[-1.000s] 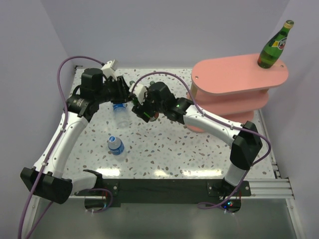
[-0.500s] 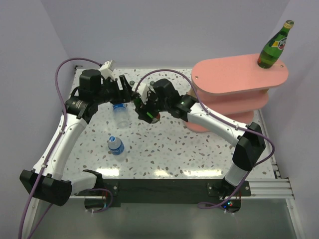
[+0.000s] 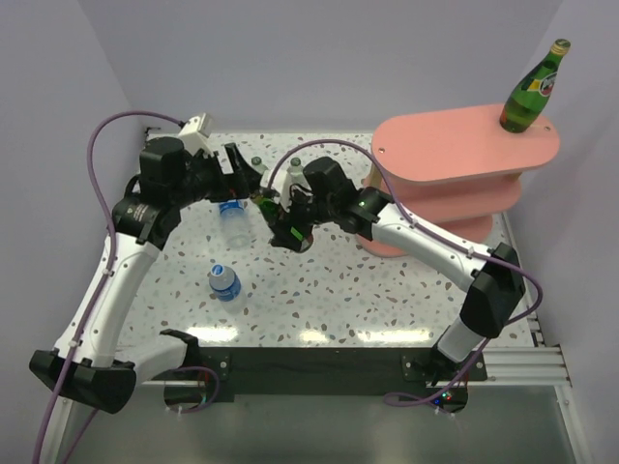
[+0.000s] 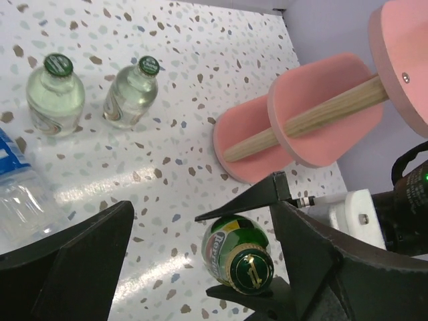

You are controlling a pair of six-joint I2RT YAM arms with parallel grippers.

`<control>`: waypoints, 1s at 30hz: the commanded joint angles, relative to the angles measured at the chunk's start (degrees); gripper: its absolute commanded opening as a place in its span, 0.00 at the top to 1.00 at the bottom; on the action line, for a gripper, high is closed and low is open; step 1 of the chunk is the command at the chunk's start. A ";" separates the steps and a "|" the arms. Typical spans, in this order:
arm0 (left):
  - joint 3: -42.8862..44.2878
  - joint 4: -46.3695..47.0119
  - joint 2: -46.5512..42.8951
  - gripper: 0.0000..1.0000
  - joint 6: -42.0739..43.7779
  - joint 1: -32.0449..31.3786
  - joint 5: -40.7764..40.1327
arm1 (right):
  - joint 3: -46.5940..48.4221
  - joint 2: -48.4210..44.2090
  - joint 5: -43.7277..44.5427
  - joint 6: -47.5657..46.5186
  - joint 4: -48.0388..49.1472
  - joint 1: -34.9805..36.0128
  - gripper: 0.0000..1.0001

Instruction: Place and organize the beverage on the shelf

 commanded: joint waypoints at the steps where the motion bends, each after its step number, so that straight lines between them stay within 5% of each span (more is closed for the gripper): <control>1: 6.54 7.24 -2.92 0.07 -0.44 -0.16 -0.79 | -1.01 -3.27 -3.60 -2.09 -2.16 0.43 1.00; 14: 7.95 3.55 -5.29 0.05 4.31 -0.07 -7.81 | 0.74 -9.15 -14.85 -4.02 -8.91 -5.20 1.00; 21: 2.95 4.86 -8.98 0.05 6.95 -0.07 -13.00 | -0.84 -23.12 -14.24 -9.48 -14.02 -6.08 1.00; 30: -3.03 8.11 -13.03 0.02 8.27 -0.07 -17.13 | 1.88 -35.42 -15.91 -3.07 -12.44 -23.99 1.00</control>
